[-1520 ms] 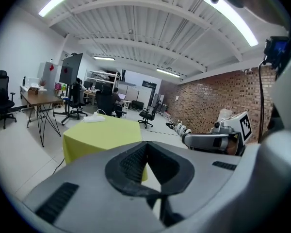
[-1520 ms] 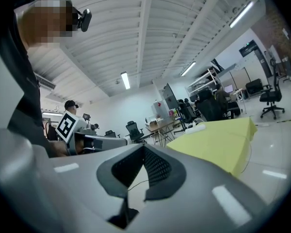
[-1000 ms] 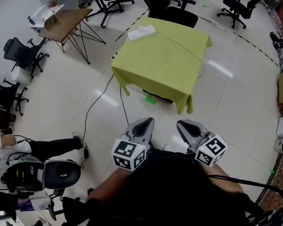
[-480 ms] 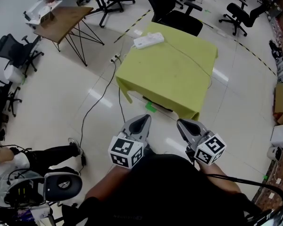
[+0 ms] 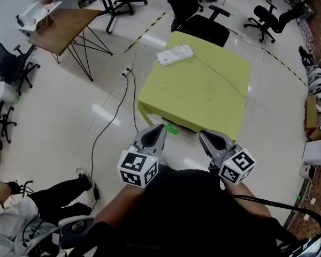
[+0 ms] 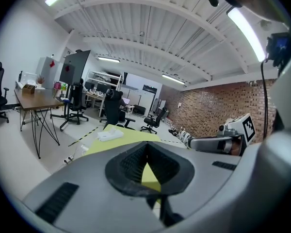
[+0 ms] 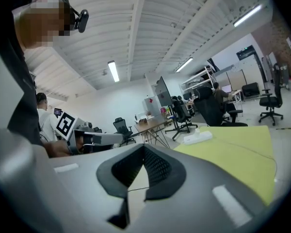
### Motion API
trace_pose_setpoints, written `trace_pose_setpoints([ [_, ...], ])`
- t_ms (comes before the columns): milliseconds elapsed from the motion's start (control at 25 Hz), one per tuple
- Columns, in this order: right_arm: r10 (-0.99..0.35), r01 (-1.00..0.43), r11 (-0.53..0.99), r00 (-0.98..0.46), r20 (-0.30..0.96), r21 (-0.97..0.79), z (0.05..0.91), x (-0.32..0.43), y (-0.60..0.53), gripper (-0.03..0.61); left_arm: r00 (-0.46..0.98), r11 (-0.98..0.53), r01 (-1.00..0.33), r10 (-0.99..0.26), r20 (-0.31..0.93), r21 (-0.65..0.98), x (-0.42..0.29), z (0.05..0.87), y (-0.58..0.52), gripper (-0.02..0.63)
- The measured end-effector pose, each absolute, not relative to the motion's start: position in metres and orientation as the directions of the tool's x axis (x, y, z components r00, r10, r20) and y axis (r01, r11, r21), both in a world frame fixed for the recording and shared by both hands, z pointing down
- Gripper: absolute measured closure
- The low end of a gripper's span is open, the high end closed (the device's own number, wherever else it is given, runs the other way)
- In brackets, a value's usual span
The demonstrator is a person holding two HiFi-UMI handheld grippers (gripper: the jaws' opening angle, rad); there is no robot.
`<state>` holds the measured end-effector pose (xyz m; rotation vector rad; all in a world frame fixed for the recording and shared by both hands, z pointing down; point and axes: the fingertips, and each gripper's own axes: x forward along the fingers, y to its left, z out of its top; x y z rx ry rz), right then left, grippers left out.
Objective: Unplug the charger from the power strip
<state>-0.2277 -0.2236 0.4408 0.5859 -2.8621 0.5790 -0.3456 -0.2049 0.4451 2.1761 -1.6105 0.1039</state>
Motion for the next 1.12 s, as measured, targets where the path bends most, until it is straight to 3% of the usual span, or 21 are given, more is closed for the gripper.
trace_pose_setpoints([
  [560, -0.327, -0.412, 0.847, -0.902, 0.283, -0.335, 0.460, -0.286, -0.281, 0.575, 0.321, -0.210, -0.919, -0.890, 0.325, 0.333, -0.409, 0.473, -0.267, 0.607],
  [1120, -0.245, -0.304, 0.865, -0.950, 0.193, -0.400, 0.462, -0.316, -0.400, 0.575, 0.187, -0.095, -0.963, -0.910, 0.370, 0.253, -0.440, 0.457, -0.358, 0.607],
])
